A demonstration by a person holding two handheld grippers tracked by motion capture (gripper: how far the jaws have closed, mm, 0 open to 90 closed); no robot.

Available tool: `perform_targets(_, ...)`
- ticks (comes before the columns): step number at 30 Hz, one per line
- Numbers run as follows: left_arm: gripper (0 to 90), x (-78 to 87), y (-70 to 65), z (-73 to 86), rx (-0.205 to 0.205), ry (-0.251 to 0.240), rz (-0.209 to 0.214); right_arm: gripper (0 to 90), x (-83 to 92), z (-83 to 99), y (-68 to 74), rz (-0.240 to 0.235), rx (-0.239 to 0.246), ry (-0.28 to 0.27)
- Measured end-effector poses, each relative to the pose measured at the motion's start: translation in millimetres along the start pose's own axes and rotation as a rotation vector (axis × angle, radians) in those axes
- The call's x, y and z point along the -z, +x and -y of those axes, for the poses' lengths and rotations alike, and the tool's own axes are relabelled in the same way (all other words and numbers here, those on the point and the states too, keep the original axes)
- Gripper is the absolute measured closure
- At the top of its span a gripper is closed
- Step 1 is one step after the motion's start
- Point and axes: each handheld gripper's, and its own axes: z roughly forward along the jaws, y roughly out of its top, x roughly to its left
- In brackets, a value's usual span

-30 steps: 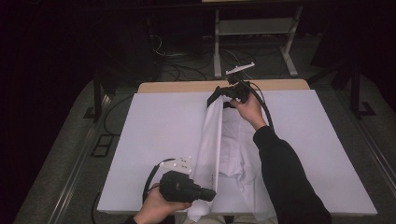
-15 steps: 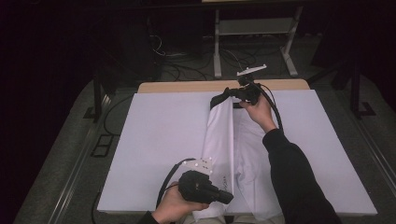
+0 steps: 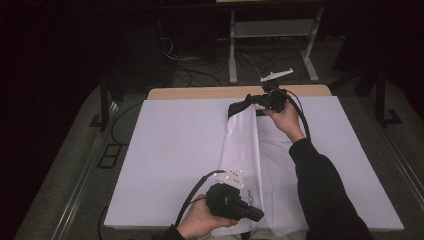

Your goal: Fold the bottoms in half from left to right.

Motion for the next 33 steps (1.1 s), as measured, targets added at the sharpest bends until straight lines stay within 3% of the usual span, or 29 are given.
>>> perform_targets(14, 88.0, -28.2, 4.9, -12.9, -0.004, 0.009, 0.033, 85.8, 7.5, 11.8, -16.3, 0.001, 0.029, 0.023)
perform_targets(33, 88.0, -67.8, 13.0, -30.8, -0.011, 0.031, 0.053, 85.8, 11.5, 33.3, -45.0, -0.01, -0.009, 0.034)
